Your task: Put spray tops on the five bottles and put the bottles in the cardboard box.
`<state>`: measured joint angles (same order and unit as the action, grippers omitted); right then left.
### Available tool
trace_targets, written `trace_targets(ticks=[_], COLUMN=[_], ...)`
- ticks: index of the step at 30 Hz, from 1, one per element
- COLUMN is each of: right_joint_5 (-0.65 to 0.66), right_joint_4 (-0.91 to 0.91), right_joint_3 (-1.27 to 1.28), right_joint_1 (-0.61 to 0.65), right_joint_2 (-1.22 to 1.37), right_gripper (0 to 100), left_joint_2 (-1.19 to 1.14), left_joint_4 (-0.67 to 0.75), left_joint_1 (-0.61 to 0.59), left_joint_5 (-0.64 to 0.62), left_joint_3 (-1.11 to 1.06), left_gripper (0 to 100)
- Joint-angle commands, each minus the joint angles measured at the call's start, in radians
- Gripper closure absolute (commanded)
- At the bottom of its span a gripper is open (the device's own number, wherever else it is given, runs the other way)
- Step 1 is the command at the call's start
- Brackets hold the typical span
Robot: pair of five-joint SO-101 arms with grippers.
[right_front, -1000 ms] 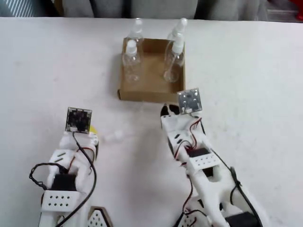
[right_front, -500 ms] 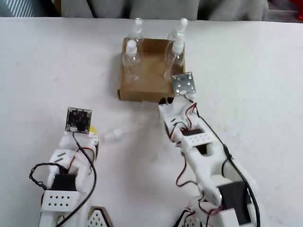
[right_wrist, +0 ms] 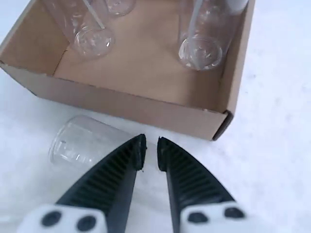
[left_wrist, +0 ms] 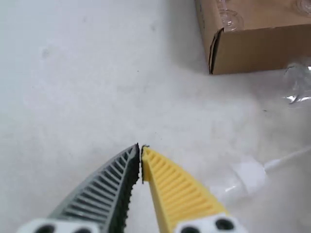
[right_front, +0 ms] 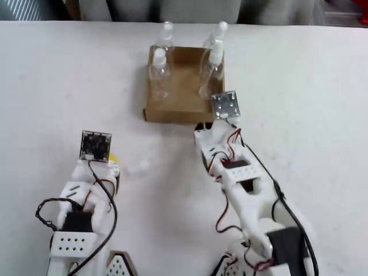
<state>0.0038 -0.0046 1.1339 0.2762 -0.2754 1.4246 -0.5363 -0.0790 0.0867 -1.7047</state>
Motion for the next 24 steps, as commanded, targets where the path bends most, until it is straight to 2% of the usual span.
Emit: trace_targets(ticks=[1,12,19,24], right_joint_5=[0.002,0.003,0.006,0.126], right_joint_4=[0.134,0.51,0.561,0.624], right_joint_3=[0.081,0.302,0.379,0.394], right_joint_1=[-0.005,-0.019,-0.202,-0.34], right_joint_2=[-0.14,-0.621,-0.924,-1.05], right_gripper=[97.5,97.5,97.1,97.1], left_joint_2=[0.008,0.008,0.013,0.015], left_joint_4=[0.012,0.012,0.018,0.018], left_joint_1=[-0.005,-0.005,-0.005,-0.01], left_joint_5=[0.008,0.008,0.003,0.002], left_joint_3=[0.006,0.006,0.006,0.043], left_gripper=[98,98,98,98])
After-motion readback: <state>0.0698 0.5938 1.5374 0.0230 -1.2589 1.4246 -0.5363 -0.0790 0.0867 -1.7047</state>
